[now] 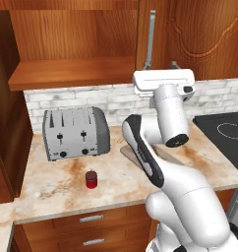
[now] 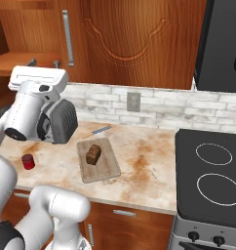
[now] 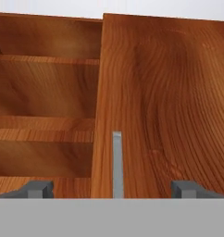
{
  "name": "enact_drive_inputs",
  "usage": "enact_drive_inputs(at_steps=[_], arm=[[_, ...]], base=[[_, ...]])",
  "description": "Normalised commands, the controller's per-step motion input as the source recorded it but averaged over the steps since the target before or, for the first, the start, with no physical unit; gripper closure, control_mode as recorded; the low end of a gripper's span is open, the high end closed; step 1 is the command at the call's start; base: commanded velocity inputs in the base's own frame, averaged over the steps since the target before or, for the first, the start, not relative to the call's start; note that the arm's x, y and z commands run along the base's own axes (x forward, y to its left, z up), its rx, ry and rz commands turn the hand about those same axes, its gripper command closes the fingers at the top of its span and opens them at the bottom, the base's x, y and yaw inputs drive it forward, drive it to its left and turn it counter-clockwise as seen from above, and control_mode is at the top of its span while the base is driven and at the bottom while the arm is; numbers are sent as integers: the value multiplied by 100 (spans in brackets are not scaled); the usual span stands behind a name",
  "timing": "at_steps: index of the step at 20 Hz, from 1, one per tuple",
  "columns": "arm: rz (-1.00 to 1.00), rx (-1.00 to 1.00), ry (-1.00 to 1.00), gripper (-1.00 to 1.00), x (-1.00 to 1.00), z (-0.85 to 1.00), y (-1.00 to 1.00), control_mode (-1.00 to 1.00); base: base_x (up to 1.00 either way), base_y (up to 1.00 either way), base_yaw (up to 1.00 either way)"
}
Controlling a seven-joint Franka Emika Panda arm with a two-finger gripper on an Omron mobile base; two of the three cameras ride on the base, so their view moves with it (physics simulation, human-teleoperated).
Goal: Pick the bread, place it on the cutting board, pick the jam, place it on the counter, and close the cabinet.
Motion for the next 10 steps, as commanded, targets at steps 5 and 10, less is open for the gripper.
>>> enact_drive_inputs(at_steps=[5, 10], arm=[[0, 0, 3, -100, -24, 14, 33, -100], [0, 0, 3, -100, -28, 17, 34, -100]], base=[[0, 0, 0], [0, 0, 0]])
